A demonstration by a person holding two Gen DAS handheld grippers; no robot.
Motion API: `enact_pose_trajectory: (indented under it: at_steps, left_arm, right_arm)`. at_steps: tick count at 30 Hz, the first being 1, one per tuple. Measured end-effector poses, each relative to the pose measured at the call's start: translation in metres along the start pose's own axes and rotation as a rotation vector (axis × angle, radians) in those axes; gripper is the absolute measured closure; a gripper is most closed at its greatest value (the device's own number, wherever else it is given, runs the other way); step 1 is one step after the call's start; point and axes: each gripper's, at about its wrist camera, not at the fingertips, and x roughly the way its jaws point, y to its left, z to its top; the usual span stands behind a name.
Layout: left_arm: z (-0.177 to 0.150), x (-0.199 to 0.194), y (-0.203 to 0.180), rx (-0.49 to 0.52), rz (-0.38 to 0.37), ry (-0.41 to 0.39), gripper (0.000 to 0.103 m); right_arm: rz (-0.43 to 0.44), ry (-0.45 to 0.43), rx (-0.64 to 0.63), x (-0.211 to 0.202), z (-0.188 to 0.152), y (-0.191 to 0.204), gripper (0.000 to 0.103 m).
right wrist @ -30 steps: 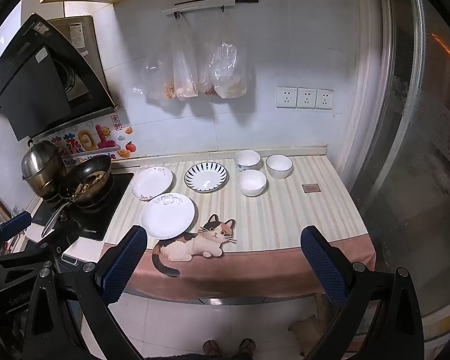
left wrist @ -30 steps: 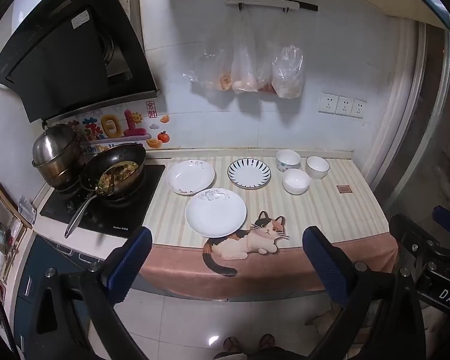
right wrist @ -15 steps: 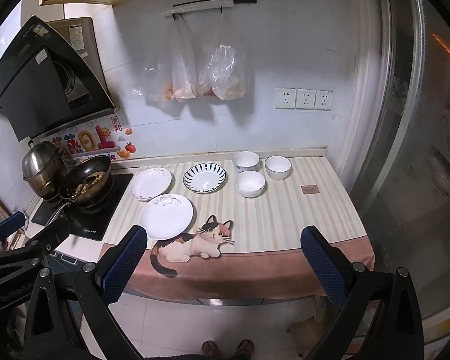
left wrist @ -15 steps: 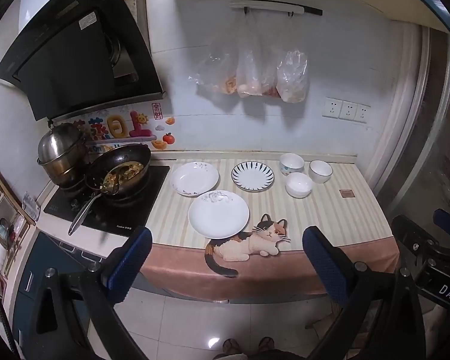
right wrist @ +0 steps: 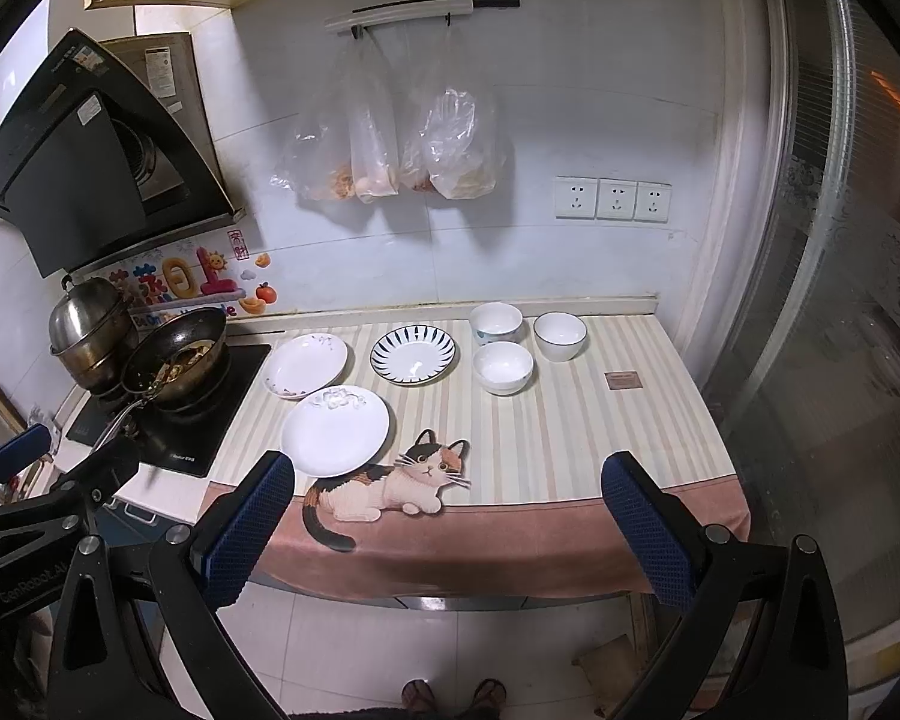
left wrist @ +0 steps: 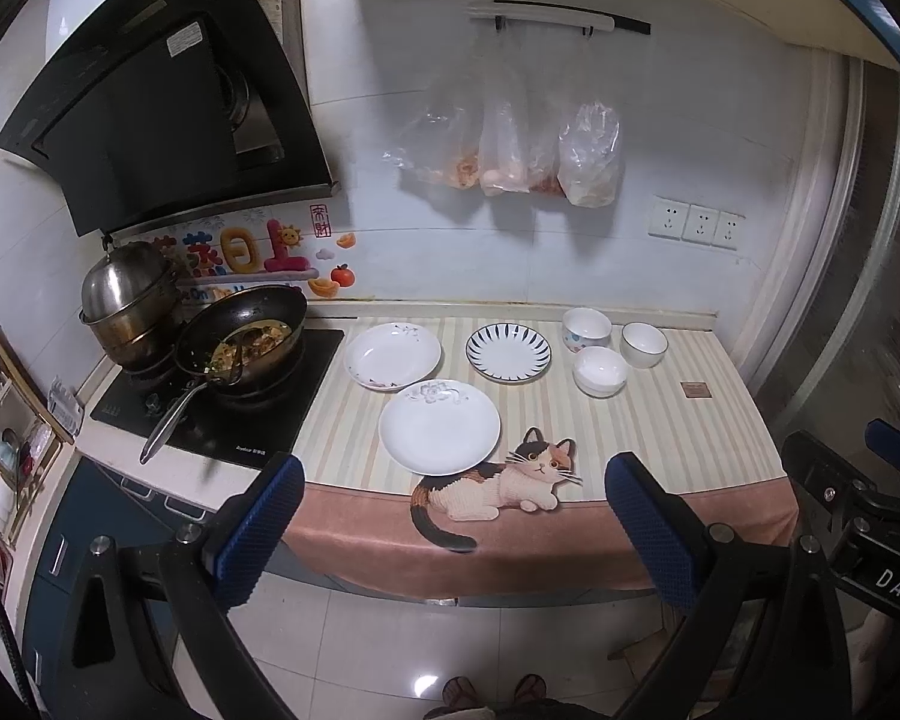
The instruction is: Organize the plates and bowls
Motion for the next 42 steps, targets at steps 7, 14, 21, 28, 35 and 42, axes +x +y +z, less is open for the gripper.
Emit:
enact_pose_trajectory:
  at_steps: [7, 14, 21, 28, 35, 42]
  left_arm:
    - [0.0007, 0.0002, 0.0006, -0.001, 0.001, 0.000, 0.000]
    - [0.0026, -0.0003, -0.0006, -0.004, 0.003, 0.000, 0.000]
    - [0.0029, -0.0009, -0.0006, -0.005, 0.006, -0.001, 0.000]
    - [0.0039, -0.0017, 0.0003, -0.008, 0.004, -0.002, 0.000]
    - [0.0035, -0.0018, 0.0008, -0.006, 0.004, -0.002, 0.000]
    - [0.0038, -0.0019, 0.0014, -0.008, 0.003, -0.003, 0.000]
  right_arm:
    - [0.000, 0.001, 0.001, -0.0001, 0.0014, 0.0002, 0.000]
    - [0.001, -0.001, -0.001, -0.0013, 0.0019, 0.0005, 0.000]
    - [0.003, -0.001, 0.001, -0.0017, 0.0030, 0.0007, 0.000]
    - [0.004, -0.001, 0.003, -0.0019, 0.0046, 0.0006, 0.000]
    - [0.003, -0.003, 0.004, -0.0002, 0.0073, -0.0001, 0.000]
    - [0.003, -0.004, 0.005, -0.0003, 0.0064, 0.0000, 0.000]
